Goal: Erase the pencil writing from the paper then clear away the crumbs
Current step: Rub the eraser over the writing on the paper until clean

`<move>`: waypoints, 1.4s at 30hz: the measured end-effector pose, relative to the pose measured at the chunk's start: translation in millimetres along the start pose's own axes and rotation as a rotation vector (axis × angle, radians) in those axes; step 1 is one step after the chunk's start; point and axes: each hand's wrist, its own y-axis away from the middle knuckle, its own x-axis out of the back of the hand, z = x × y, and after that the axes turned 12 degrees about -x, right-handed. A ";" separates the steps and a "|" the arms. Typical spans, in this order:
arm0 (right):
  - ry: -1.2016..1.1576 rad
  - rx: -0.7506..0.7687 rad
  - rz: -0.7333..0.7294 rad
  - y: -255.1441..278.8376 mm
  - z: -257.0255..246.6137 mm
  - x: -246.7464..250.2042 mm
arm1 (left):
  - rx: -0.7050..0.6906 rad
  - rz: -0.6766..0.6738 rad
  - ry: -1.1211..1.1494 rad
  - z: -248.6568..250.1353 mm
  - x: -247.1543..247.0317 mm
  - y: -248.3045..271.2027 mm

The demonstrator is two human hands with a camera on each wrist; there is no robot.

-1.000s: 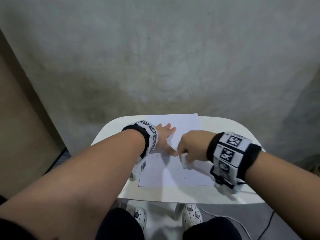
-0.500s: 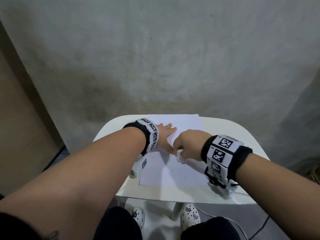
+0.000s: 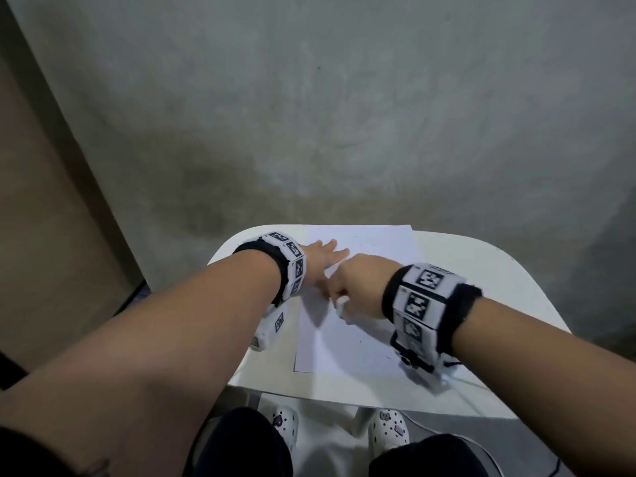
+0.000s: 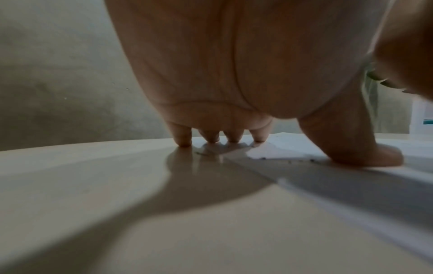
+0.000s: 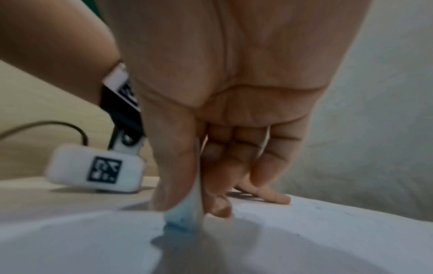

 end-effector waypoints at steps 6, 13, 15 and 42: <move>0.084 0.070 -0.223 17.4 1.9 6.3 | 0.022 -0.015 -0.005 -8.3 -6.7 -4.9; 0.049 0.021 -0.029 7.3 -10.9 -1.7 | 0.010 -0.031 -0.027 -4.7 -1.8 -8.3; 0.116 0.076 -0.096 18.3 -11.6 -2.8 | 0.000 -0.022 0.000 -6.3 -3.7 -6.0; -0.065 0.032 -0.256 19.4 -3.4 0.1 | 0.004 0.008 -0.002 -8.9 -7.7 -1.0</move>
